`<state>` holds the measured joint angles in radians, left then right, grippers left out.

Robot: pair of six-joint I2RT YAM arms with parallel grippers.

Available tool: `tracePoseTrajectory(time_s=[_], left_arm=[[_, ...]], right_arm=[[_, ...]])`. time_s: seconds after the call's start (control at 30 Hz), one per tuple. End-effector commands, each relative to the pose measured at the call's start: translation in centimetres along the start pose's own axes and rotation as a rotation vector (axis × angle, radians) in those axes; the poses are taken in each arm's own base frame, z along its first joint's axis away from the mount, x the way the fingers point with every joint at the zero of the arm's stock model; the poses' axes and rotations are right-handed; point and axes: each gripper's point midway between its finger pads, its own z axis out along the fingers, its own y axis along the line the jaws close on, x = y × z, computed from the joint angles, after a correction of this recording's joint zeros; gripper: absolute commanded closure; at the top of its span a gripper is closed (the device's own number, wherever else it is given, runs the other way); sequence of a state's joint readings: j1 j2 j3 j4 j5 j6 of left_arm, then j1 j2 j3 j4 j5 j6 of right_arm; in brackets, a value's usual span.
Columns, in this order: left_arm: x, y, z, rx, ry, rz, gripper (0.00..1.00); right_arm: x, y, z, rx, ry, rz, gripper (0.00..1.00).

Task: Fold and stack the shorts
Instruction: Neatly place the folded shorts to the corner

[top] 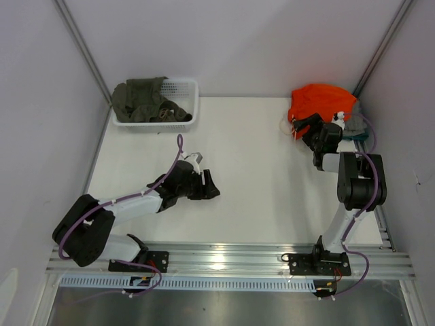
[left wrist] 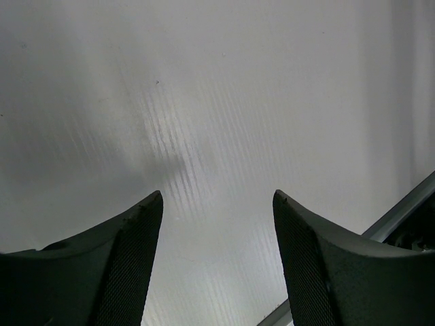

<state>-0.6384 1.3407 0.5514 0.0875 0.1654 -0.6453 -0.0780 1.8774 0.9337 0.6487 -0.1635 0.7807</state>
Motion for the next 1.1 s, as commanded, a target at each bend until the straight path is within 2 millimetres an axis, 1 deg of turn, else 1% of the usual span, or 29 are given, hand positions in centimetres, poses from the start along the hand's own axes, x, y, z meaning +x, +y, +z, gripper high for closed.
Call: tracePoseTrajectory(time_s=[0.0, 0.1, 0.13, 0.27, 0.33, 0.37, 0.43, 0.47, 0.5, 0.6, 0.67, 0.7, 0.77, 0.83, 0.9, 1.07], left_arm=[[-0.8, -1.1, 0.1, 0.039, -0.020, 0.031, 0.30], [-0.9, -1.1, 0.2, 0.033, -0.019, 0.027, 0.27], [-0.8, -1.1, 0.3, 0.033, -0.017, 0.028, 0.26], [-0.7, -1.1, 0.4, 0.038, -0.011, 0.028, 0.24], [-0.8, -1.2, 0.4, 0.041, -0.012, 0.030, 0.22], [-0.7, -1.1, 0.4, 0.039, -0.009, 0.030, 0.21], [-0.8, -1.1, 0.3, 0.039, -0.014, 0.030, 0.20], [-0.7, -1.1, 0.3, 0.037, -0.012, 0.031, 0.20], [-0.7, -1.0, 0.3, 0.033, -0.013, 0.031, 0.20], [-0.8, -0.9, 0.1, 0.026, -0.017, 0.035, 0.19], [-0.9, -0.9, 0.1, 0.022, -0.023, 0.039, 0.19], [-0.9, -0.8, 0.1, 0.021, -0.022, 0.038, 0.18], [-1.0, -0.9, 0.1, 0.021, -0.021, 0.041, 0.18], [-1.0, -0.9, 0.1, 0.018, -0.020, 0.041, 0.18], [-1.1, -0.9, 0.0, 0.019, -0.024, 0.044, 0.18], [-1.3, -0.9, -0.1, 0.011, -0.028, 0.049, 0.18]], right_arm=[[-2.1, -0.3, 0.5, 0.023, -0.131, -0.070, 0.01], [-2.1, -0.8, 0.5, 0.036, -0.138, -0.075, 0.01], [-2.3, -0.6, 0.5, 0.030, -0.149, -0.084, 0.01], [-2.3, -1.2, 0.9, 0.034, -0.168, -0.101, 0.01], [-2.7, -1.1, 1.4, 0.016, -0.184, -0.104, 0.00], [-2.2, -1.5, 1.7, 0.015, -0.179, -0.092, 0.00], [-2.5, -1.5, 2.2, 0.002, -0.194, -0.091, 0.01], [-2.2, -1.9, 2.6, 0.009, -0.189, -0.088, 0.01], [-2.7, -1.4, 2.9, 0.002, -0.196, -0.087, 0.00], [-2.6, -1.6, 3.5, 0.016, -0.195, -0.086, 0.01], [-2.6, -1.0, 4.0, 0.010, -0.193, -0.090, 0.00], [-2.7, -1.5, 4.2, 0.032, -0.207, -0.087, 0.01], [-3.0, -1.3, 4.5, 0.032, -0.232, -0.083, 0.01], [-3.0, -1.7, 4.9, 0.034, -0.250, -0.059, 0.01], [-3.3, -1.3, 5.5, 0.015, -0.260, -0.043, 0.01], [-3.3, -1.3, 6.7, 0.003, -0.279, 0.021, 0.00]])
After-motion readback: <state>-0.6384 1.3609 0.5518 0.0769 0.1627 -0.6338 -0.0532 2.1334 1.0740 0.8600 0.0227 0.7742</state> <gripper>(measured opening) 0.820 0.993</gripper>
